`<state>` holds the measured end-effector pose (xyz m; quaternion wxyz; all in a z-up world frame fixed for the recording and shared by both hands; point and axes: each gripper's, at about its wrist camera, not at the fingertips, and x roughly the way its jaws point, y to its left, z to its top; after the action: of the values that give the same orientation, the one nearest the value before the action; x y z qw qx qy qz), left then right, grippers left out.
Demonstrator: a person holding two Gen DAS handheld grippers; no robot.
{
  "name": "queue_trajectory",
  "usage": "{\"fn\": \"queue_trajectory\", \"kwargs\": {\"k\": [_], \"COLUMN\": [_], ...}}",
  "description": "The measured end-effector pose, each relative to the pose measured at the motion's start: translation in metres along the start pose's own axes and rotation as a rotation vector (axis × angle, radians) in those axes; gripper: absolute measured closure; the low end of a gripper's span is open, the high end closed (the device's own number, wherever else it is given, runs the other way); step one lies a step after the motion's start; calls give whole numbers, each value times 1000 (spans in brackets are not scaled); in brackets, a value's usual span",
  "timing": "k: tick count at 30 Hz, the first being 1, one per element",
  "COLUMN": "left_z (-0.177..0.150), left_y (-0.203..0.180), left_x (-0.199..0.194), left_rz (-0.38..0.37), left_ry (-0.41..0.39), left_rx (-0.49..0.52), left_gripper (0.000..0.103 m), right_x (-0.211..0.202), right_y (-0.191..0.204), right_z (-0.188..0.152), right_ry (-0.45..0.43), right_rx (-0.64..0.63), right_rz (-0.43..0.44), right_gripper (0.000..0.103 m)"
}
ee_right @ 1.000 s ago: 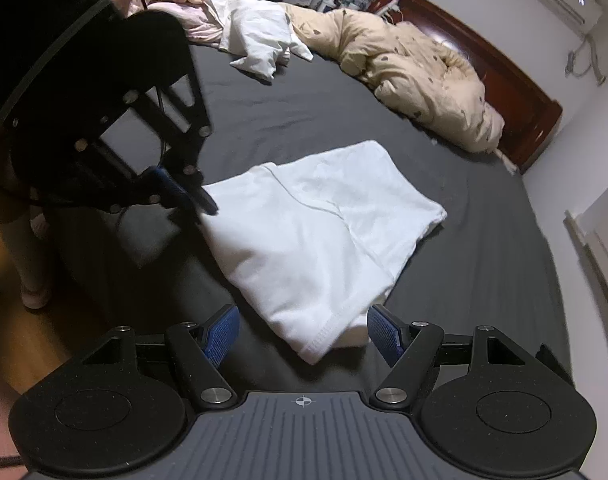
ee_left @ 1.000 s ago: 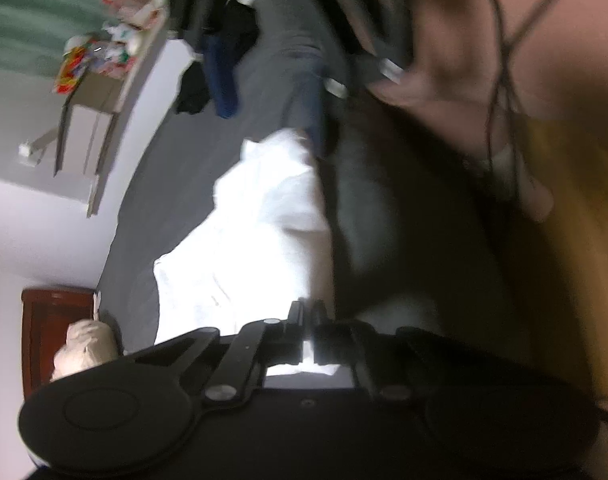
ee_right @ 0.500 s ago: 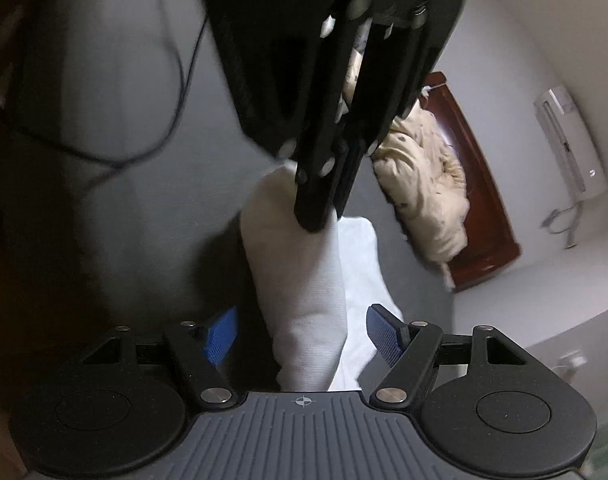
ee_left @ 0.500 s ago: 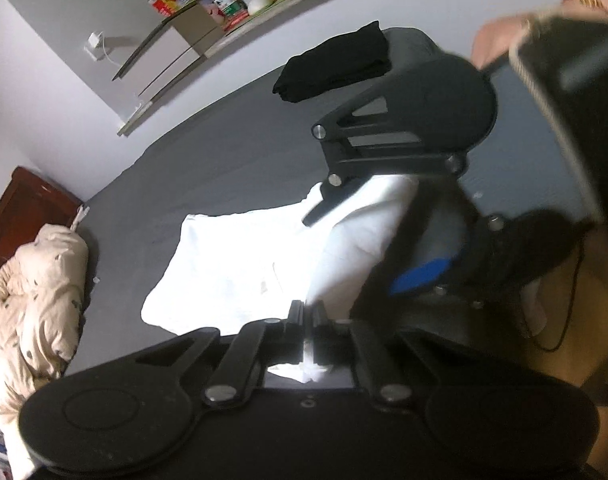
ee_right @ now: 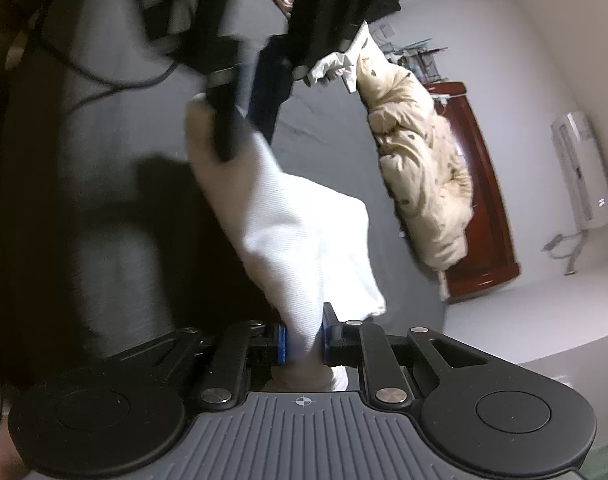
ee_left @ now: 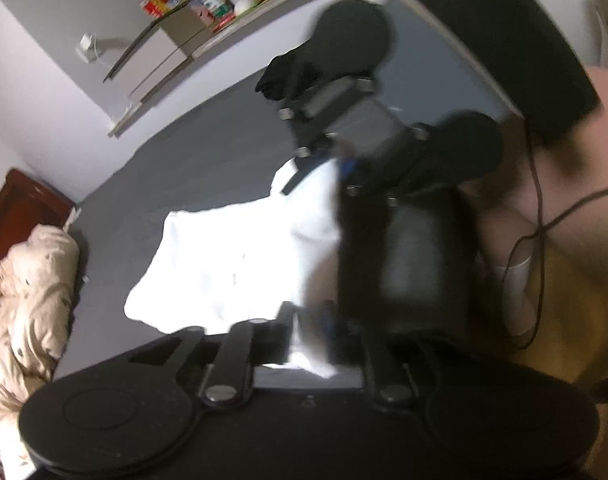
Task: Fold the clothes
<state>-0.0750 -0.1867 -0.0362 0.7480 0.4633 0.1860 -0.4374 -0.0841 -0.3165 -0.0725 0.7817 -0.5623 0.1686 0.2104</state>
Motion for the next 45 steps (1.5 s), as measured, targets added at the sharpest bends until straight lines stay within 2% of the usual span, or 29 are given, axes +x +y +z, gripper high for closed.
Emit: {"fn": "queue_trajectory", "kwargs": {"k": [1,4,8,11,13,14,15,16,18,19,20,24,29,31,35,38,42,45], "left_z": [1,5,6,2,-2,-4,-5,-6,-9,-10,-11,-13,-7,-5,-2,1,6,3], "left_y": [-5,-18,-34,-36,-32,-30,-27,-24,-17,-14,-13,-11,-19,-24,-29,-18,27,64], "left_x": [-1,-1,16,29,32,33,32,31,27,25,23,7,-21,-33,-54,-58,-44,-26], "left_rz": [16,78,170,241,205,182,170,162,151,147,150,115,12,-51,-185,-212,-273,-352], "left_ry": [-8,-32,5,45,62,66,64,62,54,49,43,6,-16,-24,-40,-44,-31,-18], "left_rx": [11,66,164,213,207,200,192,183,176,176,188,224,219,208,172,142,37,-90], "left_gripper": [69,58,54,53,57,63,82,89,93,93,93,94,94,94,94,94,93,93], "right_x": [0,0,0,-6,-6,-7,-7,-7,-5,-5,-4,-9,-30,-44,-65,-69,-40,-9], "right_y": [-6,-25,-41,-43,-44,-44,-44,-43,-41,-40,-38,-23,-20,-17,-23,-37,-79,-109], "right_z": [1,5,10,13,14,14,14,13,11,10,8,3,0,0,2,4,8,8], "right_ry": [-2,0,-1,-5,-10,-14,-17,-20,-33,-40,-45,-61,-55,-54,-42,-28,16,43], "right_rx": [17,86,113,82,66,63,58,47,14,-3,-21,-175,-172,-171,-116,-57,110,206], "right_rz": [16,70,112,121,128,133,138,145,160,169,179,177,272,328,441,508,626,712], "right_gripper": [87,87,87,87,87,87,87,87,87,88,92,94,94,94,94,94,94,93]}}
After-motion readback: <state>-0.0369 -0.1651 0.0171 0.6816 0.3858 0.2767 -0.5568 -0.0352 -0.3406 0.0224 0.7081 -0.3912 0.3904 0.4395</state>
